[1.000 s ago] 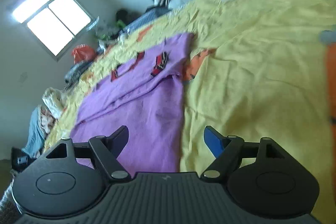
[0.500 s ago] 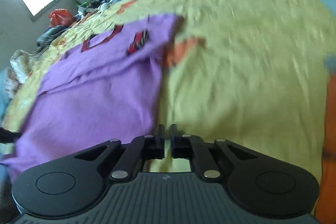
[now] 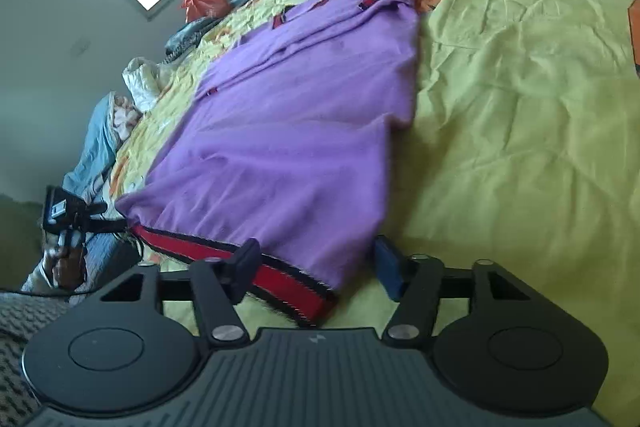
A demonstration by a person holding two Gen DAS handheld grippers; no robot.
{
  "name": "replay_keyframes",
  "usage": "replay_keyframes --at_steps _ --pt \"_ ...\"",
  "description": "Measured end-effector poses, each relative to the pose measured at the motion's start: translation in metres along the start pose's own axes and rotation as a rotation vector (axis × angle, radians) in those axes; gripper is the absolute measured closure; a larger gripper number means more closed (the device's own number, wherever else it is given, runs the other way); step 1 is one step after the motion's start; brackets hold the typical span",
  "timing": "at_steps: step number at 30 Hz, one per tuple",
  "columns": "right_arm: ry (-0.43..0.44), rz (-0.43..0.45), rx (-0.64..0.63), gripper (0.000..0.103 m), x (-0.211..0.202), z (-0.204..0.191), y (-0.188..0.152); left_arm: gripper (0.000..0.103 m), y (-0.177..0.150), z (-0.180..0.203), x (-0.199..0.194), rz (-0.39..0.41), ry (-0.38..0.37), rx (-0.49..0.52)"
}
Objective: Fold small clothes
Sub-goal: 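Lay the hem over the sweater body and open both grippers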
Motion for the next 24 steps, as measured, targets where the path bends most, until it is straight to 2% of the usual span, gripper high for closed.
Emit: replay_keyframes --at_steps 5,9,10,11,13,14,15,16,17,20,22,24 --pt "0.028 0.017 0.008 0.039 0.001 -0.007 -0.009 0.030 -0.018 -0.010 0.006 -0.039 0.051 -0.008" --pt "-0.015 0.079 0.026 0.038 -0.005 -0.004 -0.016 0.032 -0.025 -0.018 0.009 0.009 0.014 0.012" --pt "-0.032 0.101 0.016 0.035 -0.006 -0.005 -0.018 0.032 -0.026 -0.022 0.011 0.012 0.012 0.004" --pt "-0.048 0.122 0.010 0.028 -0.007 -0.005 -0.020 0.033 -0.027 -0.026 0.012 0.016 0.008 -0.006" --pt "-0.022 0.126 0.034 0.020 -0.007 -0.004 -0.023 0.035 -0.030 -0.033 0.009 0.055 -0.035 -0.024" --pt "-0.009 0.116 0.034 0.020 -0.006 -0.004 -0.023 0.037 -0.031 -0.036 0.008 0.069 -0.068 -0.045" --pt "-0.012 0.105 0.015 0.020 -0.005 -0.006 -0.022 0.041 -0.032 -0.040 0.008 0.075 -0.075 -0.062" --pt "-0.016 0.097 0.008 0.020 -0.005 -0.007 -0.022 0.050 -0.033 -0.042 0.007 0.076 -0.066 -0.061" --pt "-0.014 0.090 0.027 0.020 -0.006 -0.006 -0.021 0.060 -0.034 -0.044 0.006 0.080 -0.057 -0.059" --pt "-0.001 0.078 0.089 0.020 -0.005 0.000 -0.017 0.077 -0.040 -0.053 -0.002 0.095 -0.056 -0.089" --pt "0.004 0.087 0.123 0.020 -0.006 0.004 -0.017 0.094 -0.043 -0.049 -0.007 0.102 -0.059 -0.092" --pt "0.002 0.091 0.120 0.020 -0.006 0.004 -0.018 0.097 -0.044 -0.043 -0.011 0.119 -0.043 -0.089"
Point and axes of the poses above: each gripper's, at about its wrist camera, not at the fingertips, and x roughly the way its jaws point, z to its right, y to its top, the point moved 1 cm from there along x, roughly the way its jaws point, and after that the axes turned 11 degrees about -y, right-handed, at the moved point
